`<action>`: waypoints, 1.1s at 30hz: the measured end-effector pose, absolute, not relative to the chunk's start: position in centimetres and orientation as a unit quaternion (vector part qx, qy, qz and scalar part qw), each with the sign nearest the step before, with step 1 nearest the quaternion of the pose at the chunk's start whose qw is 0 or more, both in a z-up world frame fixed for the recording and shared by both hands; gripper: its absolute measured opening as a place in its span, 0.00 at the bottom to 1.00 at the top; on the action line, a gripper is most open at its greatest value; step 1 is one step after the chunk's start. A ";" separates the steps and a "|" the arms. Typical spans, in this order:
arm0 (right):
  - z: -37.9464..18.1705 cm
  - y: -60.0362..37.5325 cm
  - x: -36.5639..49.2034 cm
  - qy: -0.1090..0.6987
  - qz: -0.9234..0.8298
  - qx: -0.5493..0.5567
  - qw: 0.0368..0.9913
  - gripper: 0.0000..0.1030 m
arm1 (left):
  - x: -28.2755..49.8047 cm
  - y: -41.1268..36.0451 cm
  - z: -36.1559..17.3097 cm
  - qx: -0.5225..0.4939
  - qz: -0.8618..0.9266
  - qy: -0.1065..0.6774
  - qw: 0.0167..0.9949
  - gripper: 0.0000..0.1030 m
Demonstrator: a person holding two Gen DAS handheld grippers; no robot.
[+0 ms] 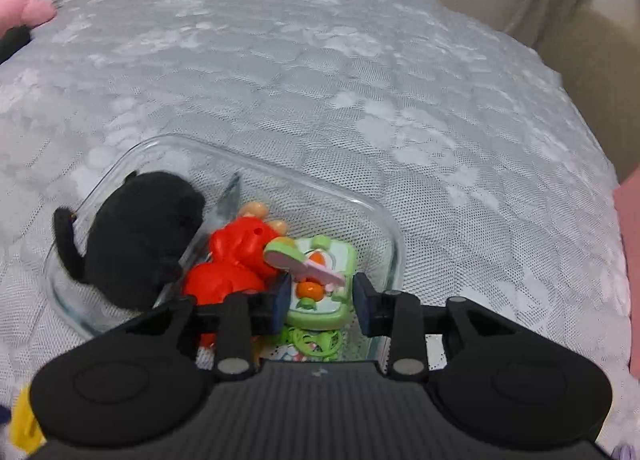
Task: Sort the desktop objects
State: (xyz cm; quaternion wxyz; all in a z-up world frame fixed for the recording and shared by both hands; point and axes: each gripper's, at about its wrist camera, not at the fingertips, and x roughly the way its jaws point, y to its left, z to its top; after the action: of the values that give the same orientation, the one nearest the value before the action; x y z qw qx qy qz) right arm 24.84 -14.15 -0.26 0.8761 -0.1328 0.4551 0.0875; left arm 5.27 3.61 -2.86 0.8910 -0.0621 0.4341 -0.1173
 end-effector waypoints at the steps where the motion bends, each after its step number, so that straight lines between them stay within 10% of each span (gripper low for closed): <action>1: -0.2 -14.0 24.6 0.451 0.089 -0.143 0.876 0.32 | 5.2 3.6 -2.9 -0.061 -0.119 0.434 0.891 0.96; 17: -1.1 -8.6 19.8 0.381 0.079 -0.394 0.833 0.32 | 5.1 3.8 -2.8 -0.066 -0.117 0.433 0.891 0.96; 22: 1.6 -10.3 21.1 0.413 0.106 -0.310 0.850 0.46 | 5.1 3.9 -2.8 -0.066 -0.114 0.433 0.892 0.96; 33: 3.4 -14.1 23.6 0.466 0.146 -0.090 0.868 0.37 | 5.3 3.5 -2.7 -0.061 -0.112 0.435 0.891 0.96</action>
State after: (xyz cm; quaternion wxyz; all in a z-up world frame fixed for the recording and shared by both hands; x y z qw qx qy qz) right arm 23.61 -14.12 3.38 0.8681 -0.0901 0.4656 0.1462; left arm 5.26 3.50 -2.69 0.8915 -0.0607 0.4347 -0.1124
